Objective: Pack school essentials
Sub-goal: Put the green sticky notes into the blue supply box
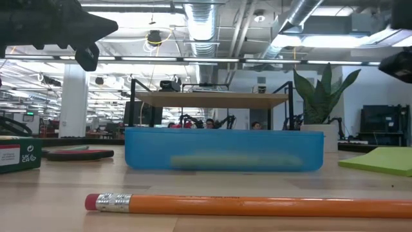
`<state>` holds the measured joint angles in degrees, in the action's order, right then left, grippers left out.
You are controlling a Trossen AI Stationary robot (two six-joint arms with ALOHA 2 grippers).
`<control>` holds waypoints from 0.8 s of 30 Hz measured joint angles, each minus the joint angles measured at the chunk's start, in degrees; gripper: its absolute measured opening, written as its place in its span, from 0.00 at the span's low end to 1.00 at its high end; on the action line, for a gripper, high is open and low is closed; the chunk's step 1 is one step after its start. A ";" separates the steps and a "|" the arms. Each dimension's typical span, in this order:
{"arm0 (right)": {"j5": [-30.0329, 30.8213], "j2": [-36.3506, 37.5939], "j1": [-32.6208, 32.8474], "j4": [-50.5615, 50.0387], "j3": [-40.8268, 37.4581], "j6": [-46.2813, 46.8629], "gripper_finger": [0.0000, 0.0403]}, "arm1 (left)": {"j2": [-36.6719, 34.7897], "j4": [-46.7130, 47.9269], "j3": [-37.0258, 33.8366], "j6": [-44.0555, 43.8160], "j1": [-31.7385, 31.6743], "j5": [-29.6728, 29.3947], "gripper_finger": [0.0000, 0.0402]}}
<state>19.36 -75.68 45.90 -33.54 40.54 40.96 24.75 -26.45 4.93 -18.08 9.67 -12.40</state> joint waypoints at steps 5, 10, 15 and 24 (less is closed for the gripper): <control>-1.03 -7.43 1.52 -0.89 3.43 -10.85 0.36 | 0.02 -0.01 0.00 0.25 0.00 0.00 0.00; 0.17 -14.41 1.58 -3.12 7.45 -11.04 0.40 | 0.02 -0.01 0.00 0.30 0.00 0.00 0.00; 2.49 -20.00 1.61 -7.75 11.82 -11.16 0.48 | 0.02 0.01 0.00 0.30 0.00 0.00 0.00; 4.33 -28.04 1.63 -15.30 15.14 -10.91 0.62 | 0.01 0.15 0.00 0.30 0.00 0.02 0.00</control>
<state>23.69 -103.72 47.53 -48.84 55.68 30.05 24.76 -26.30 4.93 -17.78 9.67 -12.38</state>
